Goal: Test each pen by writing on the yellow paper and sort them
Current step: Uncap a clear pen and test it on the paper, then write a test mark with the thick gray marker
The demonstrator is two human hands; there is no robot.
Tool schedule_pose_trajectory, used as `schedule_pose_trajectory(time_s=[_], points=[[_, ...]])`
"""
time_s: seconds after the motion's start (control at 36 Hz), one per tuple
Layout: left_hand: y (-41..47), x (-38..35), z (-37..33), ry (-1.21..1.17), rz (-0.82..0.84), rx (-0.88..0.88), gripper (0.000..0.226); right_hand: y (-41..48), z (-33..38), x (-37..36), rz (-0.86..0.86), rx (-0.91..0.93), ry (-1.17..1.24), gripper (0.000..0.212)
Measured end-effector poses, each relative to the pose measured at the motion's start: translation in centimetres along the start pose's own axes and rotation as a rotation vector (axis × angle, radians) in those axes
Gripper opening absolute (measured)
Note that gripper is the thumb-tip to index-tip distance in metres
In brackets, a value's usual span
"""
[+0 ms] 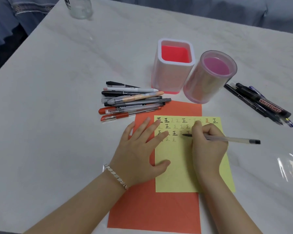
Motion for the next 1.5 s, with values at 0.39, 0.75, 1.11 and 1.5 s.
schedule_pose_trajectory(time_s=[0.39, 0.75, 1.11, 1.5], points=[[0.6, 3.9, -2.3, -0.338, -0.215, 0.125, 0.045, -0.4, 3.3, 6.1, 0.275, 0.207, -0.515, 0.028], [4.0, 4.2, -7.1, -0.461, 0.099, 0.236, 0.016, 0.8, 5.3, 7.5, 0.236, 0.444, -0.53, 0.04], [3.9, 8.5, -2.7, -0.07, -0.248, 0.19, 0.024, 16.2, 2.7, 9.2, 0.077, 0.33, -1.419, 0.031], [4.8, 7.9, 6.5, 0.293, -0.327, 0.286, 0.024, 12.0, 3.7, 8.9, 0.215, 0.441, -1.219, 0.022]])
Point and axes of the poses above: each hand's wrist, its own y-axis towards the middle knuckle, its own x-axis out of the back of the hand, z = x × y, the point moved 4 cm from there along y, towards the middle knuckle, and after that the axes turned 4 degrees about -x, right-handed, at the moved point
